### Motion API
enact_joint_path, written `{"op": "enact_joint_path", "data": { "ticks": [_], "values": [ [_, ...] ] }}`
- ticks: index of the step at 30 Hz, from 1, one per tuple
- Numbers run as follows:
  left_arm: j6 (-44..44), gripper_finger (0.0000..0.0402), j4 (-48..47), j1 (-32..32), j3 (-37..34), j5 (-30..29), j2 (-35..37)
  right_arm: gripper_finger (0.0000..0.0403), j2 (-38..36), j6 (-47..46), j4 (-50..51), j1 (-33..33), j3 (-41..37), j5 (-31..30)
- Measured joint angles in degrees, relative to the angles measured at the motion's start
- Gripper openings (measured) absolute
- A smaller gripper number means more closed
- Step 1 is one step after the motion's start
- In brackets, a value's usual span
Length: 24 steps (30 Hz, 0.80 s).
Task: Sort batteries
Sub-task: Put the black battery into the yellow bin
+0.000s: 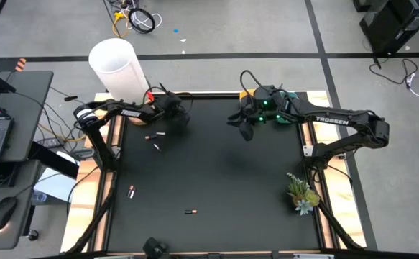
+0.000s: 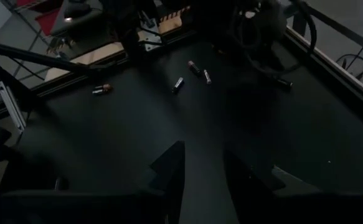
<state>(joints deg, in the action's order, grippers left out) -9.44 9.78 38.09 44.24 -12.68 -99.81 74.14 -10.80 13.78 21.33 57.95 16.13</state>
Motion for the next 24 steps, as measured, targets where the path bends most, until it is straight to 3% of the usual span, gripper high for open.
{"op": "enact_joint_path", "data": {
  "ticks": [7, 18, 24],
  "values": [
    [0.9, 0.0165, -8.6, 0.2, 2.4, 5.1, 0.0, 0.0119, -0.9, 0.2, -1.9, 0.0, 0.0, 0.0],
    [1.6, 0.0058, -9.0, 0.1, 2.5, 5.7, 0.0, 0.0119, -0.9, -1.5, -2.2, -0.1, 0.0, 0.0],
    [1.7, 0.0054, -9.8, -0.4, 2.6, 5.4, 0.1, 0.0119, -1.1, -1.7, -1.1, -1.4, 0.0, 0.0]
  ]
}}
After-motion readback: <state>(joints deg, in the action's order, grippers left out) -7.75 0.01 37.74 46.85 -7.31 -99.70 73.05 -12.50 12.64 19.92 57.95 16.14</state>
